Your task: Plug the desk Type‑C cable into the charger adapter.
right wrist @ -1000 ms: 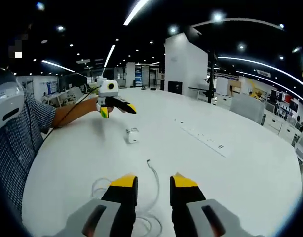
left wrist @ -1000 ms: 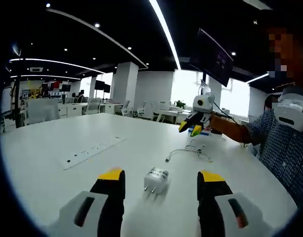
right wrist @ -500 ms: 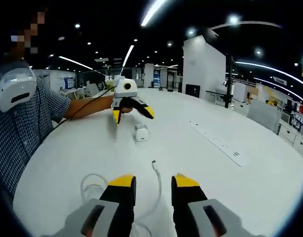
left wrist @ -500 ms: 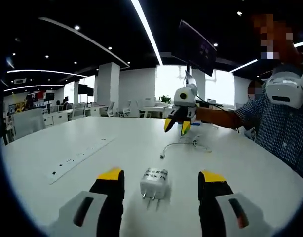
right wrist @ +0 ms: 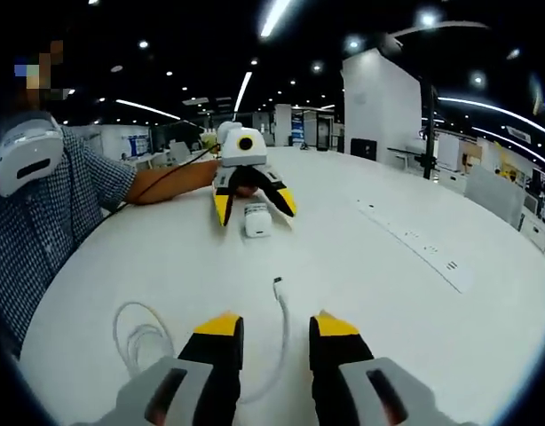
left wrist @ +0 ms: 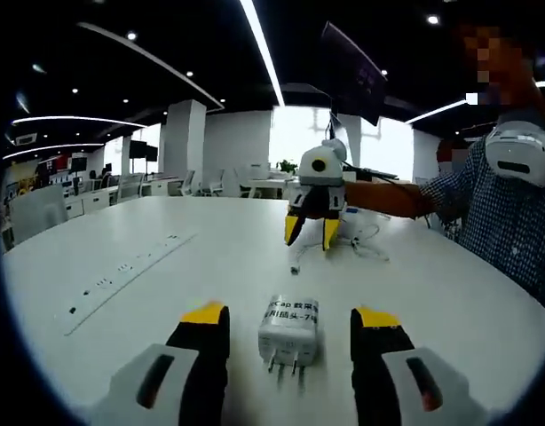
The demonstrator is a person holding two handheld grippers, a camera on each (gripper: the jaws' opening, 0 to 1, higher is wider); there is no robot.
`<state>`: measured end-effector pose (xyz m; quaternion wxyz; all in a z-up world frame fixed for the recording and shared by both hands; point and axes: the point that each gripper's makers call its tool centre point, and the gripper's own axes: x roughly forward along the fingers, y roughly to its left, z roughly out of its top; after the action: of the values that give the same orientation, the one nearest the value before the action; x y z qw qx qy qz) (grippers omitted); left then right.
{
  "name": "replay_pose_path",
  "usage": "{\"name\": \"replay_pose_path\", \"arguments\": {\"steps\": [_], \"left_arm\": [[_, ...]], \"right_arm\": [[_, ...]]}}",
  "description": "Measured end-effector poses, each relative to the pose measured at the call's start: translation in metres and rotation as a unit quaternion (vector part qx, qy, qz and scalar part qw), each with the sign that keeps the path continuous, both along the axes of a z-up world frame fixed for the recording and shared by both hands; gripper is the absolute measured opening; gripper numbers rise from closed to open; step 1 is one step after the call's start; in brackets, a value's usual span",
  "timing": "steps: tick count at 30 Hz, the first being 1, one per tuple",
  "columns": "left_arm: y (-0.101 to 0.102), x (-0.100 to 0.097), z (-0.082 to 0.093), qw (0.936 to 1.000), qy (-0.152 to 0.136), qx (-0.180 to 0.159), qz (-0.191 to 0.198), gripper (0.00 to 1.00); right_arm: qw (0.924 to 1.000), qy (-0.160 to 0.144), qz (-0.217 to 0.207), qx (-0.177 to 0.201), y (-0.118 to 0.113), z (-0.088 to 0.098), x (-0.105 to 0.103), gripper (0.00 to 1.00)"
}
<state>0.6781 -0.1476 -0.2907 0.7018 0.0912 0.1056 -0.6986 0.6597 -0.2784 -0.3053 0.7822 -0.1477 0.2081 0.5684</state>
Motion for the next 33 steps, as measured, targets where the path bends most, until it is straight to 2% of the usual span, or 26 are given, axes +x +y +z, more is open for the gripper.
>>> {"name": "replay_pose_path", "arguments": {"steps": [3,5,9,13,18,29,33], "left_arm": [[0.003,0.003,-0.003,0.9999,-0.004,0.009,-0.004,0.53],[0.004,0.003,-0.004,0.9996,-0.025,0.014,-0.004,0.51],[0.004,0.001,-0.004,0.9993,-0.033,0.018,-0.007,0.46],[0.0,-0.001,-0.003,0.9992,-0.035,0.018,-0.012,0.45],[-0.002,-0.001,-0.003,0.9988,-0.039,0.027,-0.013,0.43],[-0.006,-0.012,0.001,0.9982,-0.052,0.029,-0.01,0.41],[-0.006,-0.011,0.0,0.9981,-0.052,0.032,-0.008,0.37]], "right_arm": [[1.0,0.0,0.008,0.004,0.004,0.001,0.001,0.31],[0.9999,-0.002,0.011,0.002,0.006,0.002,0.0,0.3],[0.9997,-0.014,0.022,0.0,0.011,0.003,0.004,0.28],[0.9995,-0.011,0.031,-0.001,0.015,0.001,0.007,0.28],[0.9991,-0.023,0.036,-0.007,0.016,-0.006,0.011,0.21],[0.9987,-0.025,0.044,0.004,0.021,-0.009,0.013,0.18],[0.9984,-0.027,0.05,0.002,0.025,-0.008,0.01,0.18]]}}
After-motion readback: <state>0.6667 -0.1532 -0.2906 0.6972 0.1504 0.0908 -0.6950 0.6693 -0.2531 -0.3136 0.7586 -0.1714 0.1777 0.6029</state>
